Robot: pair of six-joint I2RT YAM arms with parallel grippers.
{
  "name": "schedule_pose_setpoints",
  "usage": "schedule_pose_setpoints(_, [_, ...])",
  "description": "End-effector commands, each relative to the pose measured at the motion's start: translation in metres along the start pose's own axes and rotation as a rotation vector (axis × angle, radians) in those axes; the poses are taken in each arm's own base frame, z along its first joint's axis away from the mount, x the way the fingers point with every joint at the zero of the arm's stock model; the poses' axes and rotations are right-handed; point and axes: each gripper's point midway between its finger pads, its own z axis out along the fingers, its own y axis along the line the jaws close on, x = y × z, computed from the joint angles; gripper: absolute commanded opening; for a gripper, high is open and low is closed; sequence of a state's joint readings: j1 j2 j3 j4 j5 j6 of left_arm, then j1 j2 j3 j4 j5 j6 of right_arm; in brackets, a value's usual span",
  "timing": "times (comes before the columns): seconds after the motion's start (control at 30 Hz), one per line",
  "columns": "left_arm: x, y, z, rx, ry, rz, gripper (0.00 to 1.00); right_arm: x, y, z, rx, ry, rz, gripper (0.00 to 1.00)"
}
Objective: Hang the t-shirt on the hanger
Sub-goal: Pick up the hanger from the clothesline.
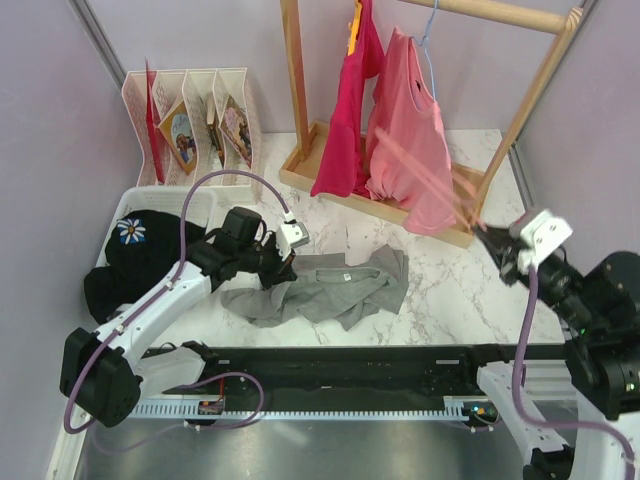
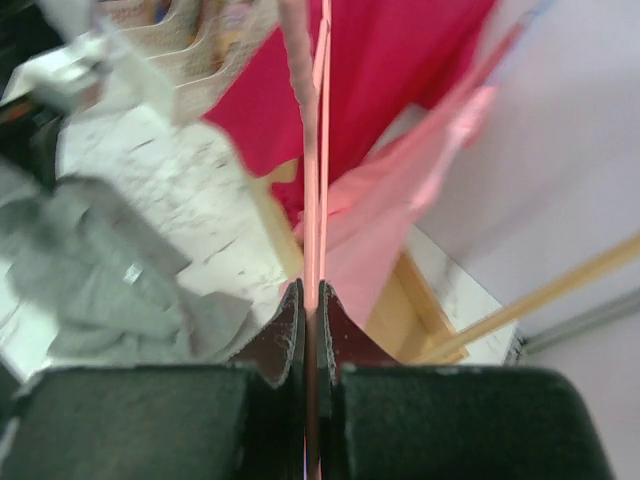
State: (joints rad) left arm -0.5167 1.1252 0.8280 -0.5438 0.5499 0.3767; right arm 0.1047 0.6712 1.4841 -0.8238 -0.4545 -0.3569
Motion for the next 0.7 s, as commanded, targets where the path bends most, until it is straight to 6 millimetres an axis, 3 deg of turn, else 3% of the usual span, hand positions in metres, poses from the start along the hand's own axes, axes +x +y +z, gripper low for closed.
schedule_pose_setpoints(0.0, [-0.002, 0.003, -0.001, -0.023, -0.004, -0.02, 0.02, 0.041, 0.084, -0.034, -0.41, 0.021, -0.179, 0.0])
schedule_pose_setpoints(0.1, [-0.002, 0.004, -0.001, -0.026, -0.003, -0.02, 0.02, 0.077, 0.11, -0.041, -0.614, 0.155, -0.127, 0.0])
schedule_pose_setpoints(0.17, [-0.004, 0.004, -0.002, -0.029, -0.009, -0.008, 0.02, 0.106, 0.117, -0.035, -0.695, 0.272, -0.041, 0.0])
schedule_pose_setpoints(0.4, [-0.005, 0.008, -0.006, -0.051, -0.001, 0.029, 0.02, 0.139, 0.132, -0.018, -0.886, 0.337, -0.082, 0.0])
schedule_pose_setpoints(0.57, [-0.003, 0.005, -0.006, -0.038, 0.001, 0.023, 0.02, 0.169, 0.149, -0.023, -0.975, 0.384, -0.063, 0.0])
schedule_pose_setpoints(0.67, [-0.006, 0.004, -0.009, -0.041, -0.006, 0.039, 0.02, 0.18, 0.148, -0.018, -0.976, 0.405, -0.074, 0.0])
